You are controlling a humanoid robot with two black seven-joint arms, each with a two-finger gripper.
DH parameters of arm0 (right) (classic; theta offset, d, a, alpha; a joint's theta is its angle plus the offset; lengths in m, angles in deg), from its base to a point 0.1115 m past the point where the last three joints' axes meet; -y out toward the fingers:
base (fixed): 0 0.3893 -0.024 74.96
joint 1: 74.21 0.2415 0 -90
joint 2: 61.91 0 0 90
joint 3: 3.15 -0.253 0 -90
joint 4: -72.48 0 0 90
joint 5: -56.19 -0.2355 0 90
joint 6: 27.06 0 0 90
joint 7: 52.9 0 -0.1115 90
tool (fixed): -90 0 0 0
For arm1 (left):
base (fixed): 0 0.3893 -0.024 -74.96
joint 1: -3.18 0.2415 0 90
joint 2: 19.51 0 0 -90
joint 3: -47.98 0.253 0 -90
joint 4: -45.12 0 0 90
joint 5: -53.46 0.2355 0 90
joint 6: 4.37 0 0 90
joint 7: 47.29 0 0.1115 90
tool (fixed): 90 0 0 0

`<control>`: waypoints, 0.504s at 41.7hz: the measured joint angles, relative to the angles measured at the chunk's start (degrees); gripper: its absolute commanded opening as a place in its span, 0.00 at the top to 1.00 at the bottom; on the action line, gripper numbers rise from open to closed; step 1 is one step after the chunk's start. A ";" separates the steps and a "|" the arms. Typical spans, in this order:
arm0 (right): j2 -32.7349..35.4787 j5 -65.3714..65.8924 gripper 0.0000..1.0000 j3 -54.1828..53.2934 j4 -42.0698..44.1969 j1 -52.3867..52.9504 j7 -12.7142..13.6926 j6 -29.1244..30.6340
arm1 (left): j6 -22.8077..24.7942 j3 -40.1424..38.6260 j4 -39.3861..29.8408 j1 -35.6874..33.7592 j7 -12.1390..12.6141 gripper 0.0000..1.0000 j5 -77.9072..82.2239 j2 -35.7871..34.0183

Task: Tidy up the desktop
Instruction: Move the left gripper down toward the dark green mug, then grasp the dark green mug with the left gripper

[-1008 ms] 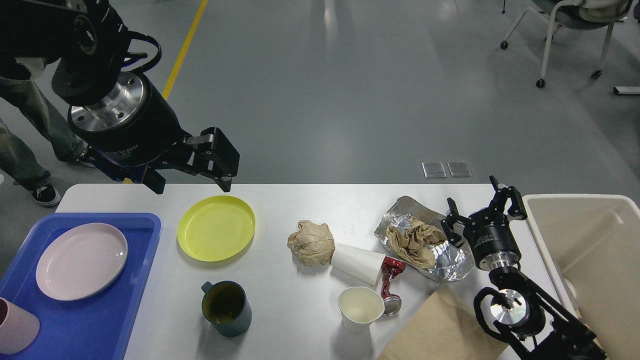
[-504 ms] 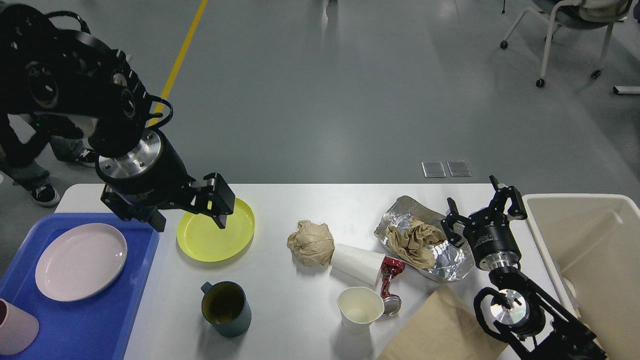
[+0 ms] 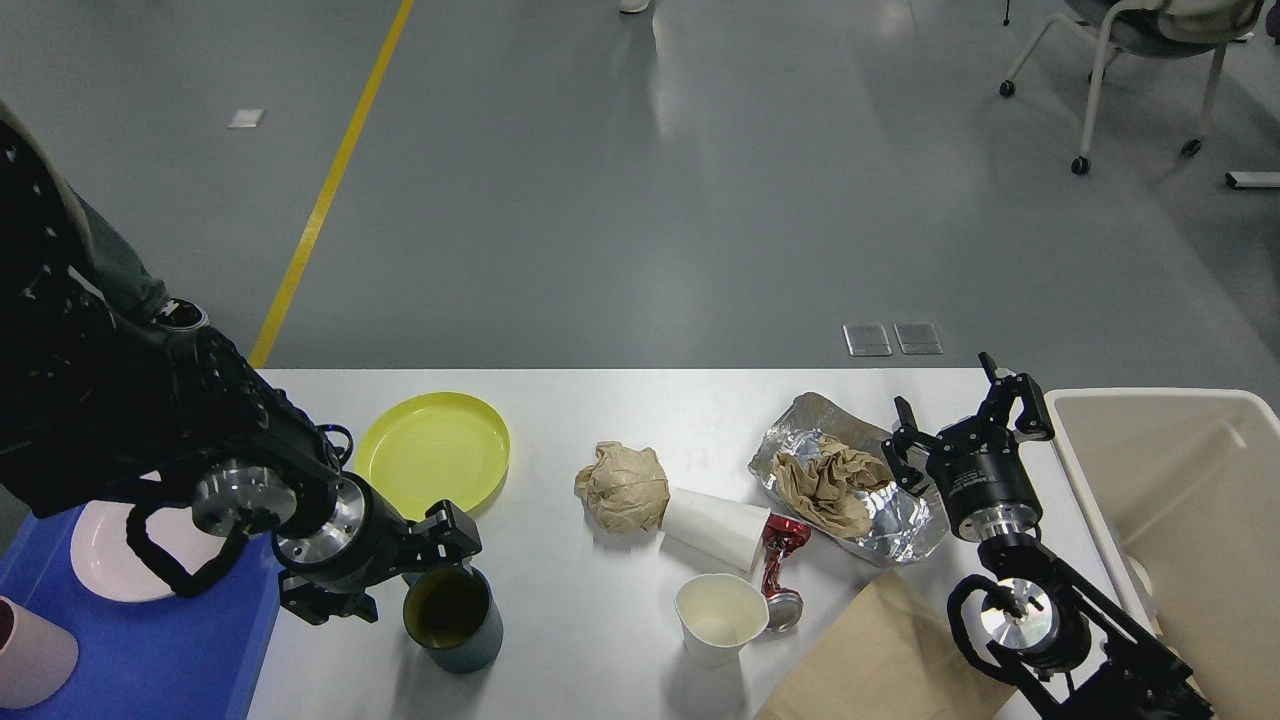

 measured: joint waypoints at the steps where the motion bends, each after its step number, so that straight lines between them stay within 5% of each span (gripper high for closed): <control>1: 0.00 0.00 0.00 0.00 0.00 0.00 0.00 0.00 | -0.97 -0.49 0.07 1.21 -0.01 0.05 -0.01 0.05; 21: 0.00 0.00 0.00 0.00 0.00 0.00 0.00 0.00 | -5.48 -1.41 7.98 11.02 0.26 0.05 0.56 1.68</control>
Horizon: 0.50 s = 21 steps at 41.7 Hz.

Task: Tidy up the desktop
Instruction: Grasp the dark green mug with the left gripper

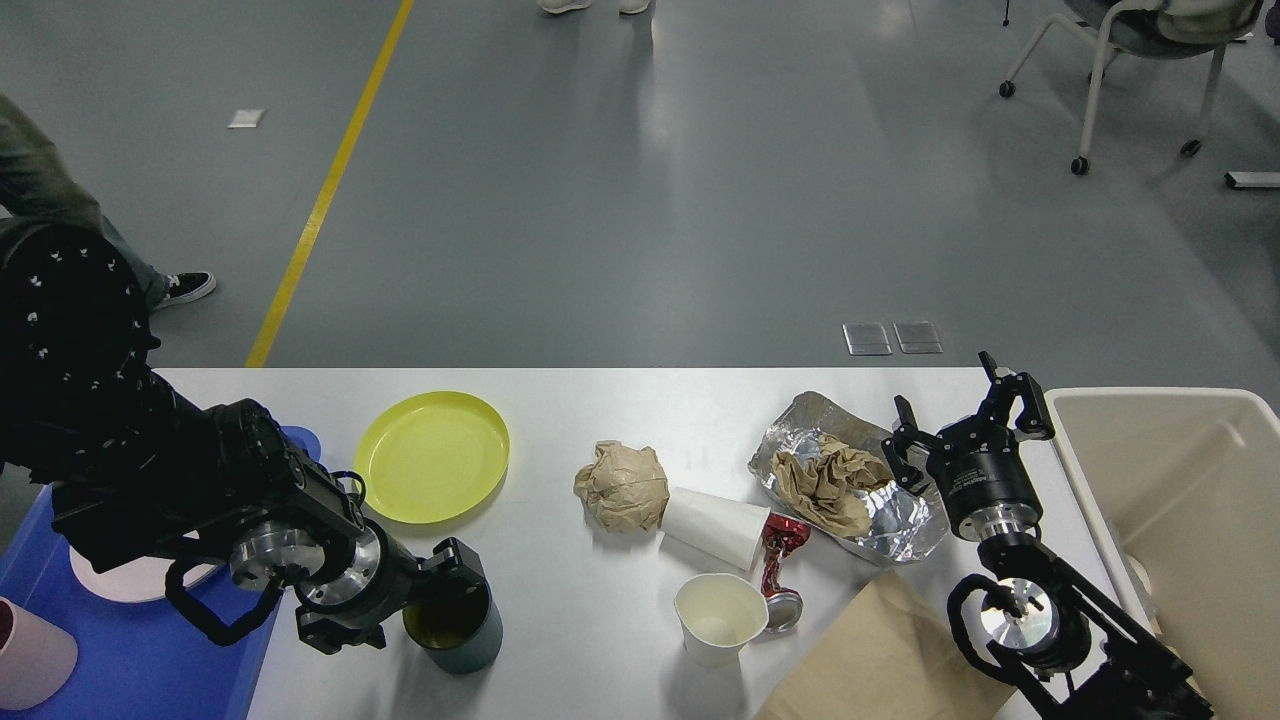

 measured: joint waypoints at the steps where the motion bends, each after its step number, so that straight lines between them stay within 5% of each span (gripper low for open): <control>1: 0.00 0.00 0.00 0.00 0.00 0.00 0.00 0.00 | -0.01 0.02 0.29 0.25 0.02 0.05 0.00 0.01; 14: 0.00 0.00 0.00 0.00 0.00 0.00 0.00 0.00 | -1.05 -0.46 3.46 5.12 0.20 0.07 0.19 0.62; 21: 0.00 0.00 0.00 0.00 0.00 0.00 0.00 0.00 | -5.04 -0.51 3.55 6.92 0.54 0.25 0.07 0.81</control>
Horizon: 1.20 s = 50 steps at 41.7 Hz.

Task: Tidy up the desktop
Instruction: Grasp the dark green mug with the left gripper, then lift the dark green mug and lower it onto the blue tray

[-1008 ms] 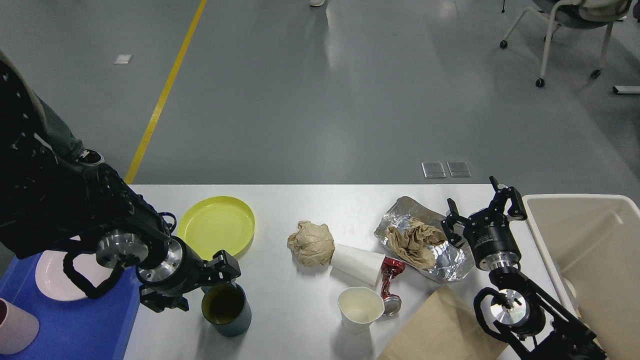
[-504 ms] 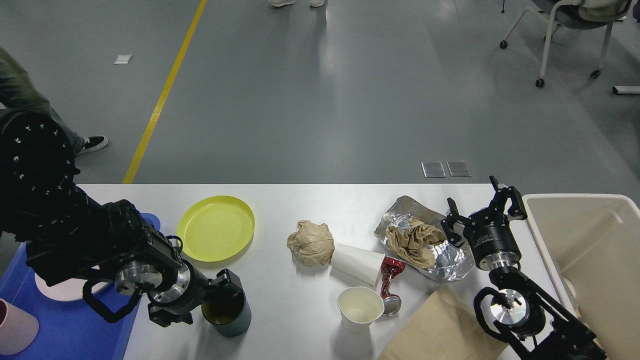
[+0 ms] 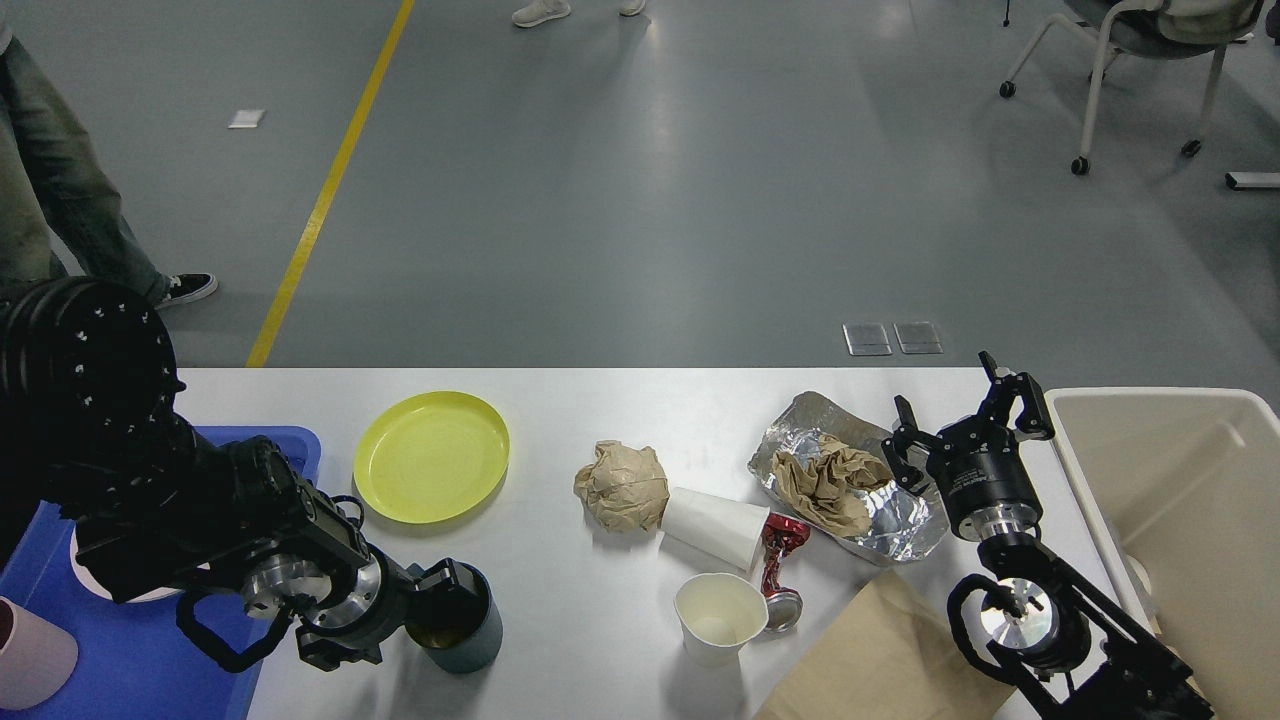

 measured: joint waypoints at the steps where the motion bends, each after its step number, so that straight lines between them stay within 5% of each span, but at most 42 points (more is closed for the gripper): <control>1: 0.00 0.00 0.00 0.00 0.00 0.00 0.00 0.00 | -0.40 -0.03 0.00 0.21 0.02 0.32 -0.01 0.00; 10: 0.00 0.00 0.00 0.00 0.00 0.00 0.00 0.00 | -0.57 -0.13 -0.10 0.85 0.06 0.76 -0.05 -0.32; 17: 0.00 0.00 0.00 0.00 0.00 0.00 0.00 0.00 | -0.27 -0.21 -0.05 1.18 -0.09 0.89 -0.07 -0.47; 37: 0.00 0.00 0.00 0.00 0.00 0.00 0.00 0.00 | 0.37 -1.19 0.00 0.98 -0.11 1.00 -0.17 -1.24; 50: 0.00 0.00 0.00 0.00 0.00 0.00 0.00 0.00 | 6.48 1.20 -1.70 -4.53 2.12 1.00 -0.06 -3.24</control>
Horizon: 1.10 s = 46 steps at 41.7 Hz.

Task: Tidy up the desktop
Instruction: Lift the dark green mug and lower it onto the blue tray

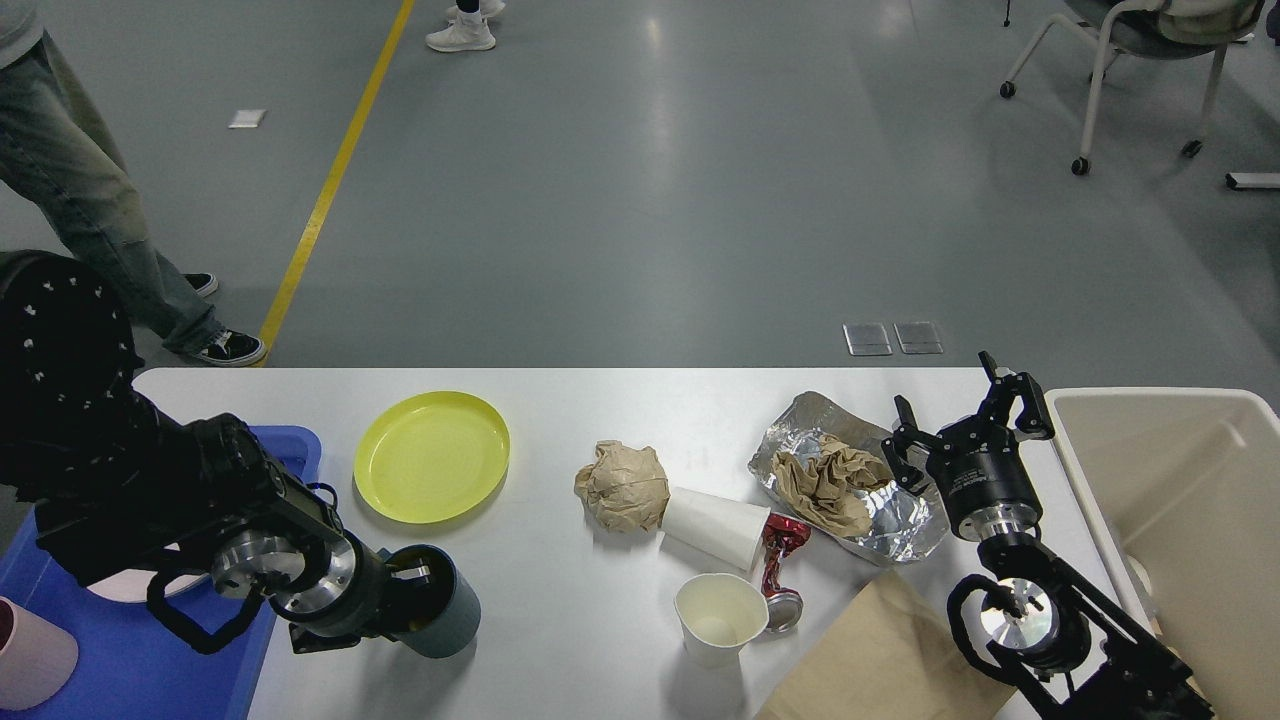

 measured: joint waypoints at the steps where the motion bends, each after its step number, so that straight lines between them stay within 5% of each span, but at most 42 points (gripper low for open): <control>1: 0.00 0.00 0.00 0.00 0.00 0.00 0.00 0.00 | 1.05 0.52 -0.37 -1.03 0.58 1.00 0.01 -0.07; 10: 0.00 0.00 0.00 0.00 0.07 0.00 0.00 0.00 | 16.01 5.49 -4.93 -17.41 6.04 1.00 0.40 -0.27; 15: 0.00 0.00 0.00 0.00 0.09 0.00 0.00 0.00 | 25.98 7.08 -6.38 -27.58 6.68 1.00 3.00 -0.01; 26: 0.00 0.00 0.00 0.00 0.09 0.07 0.00 0.00 | 37.65 7.81 -10.17 -46.21 6.59 1.00 6.70 0.25; 34: 0.00 0.00 0.00 0.00 0.09 0.06 0.00 0.00 | 43.17 7.90 -11.44 -53.32 5.79 1.00 6.95 1.82; 46: 0.00 0.00 0.00 0.00 0.09 0.02 0.00 0.00 | 44.34 10.61 -11.59 -53.76 5.57 1.00 7.03 0.97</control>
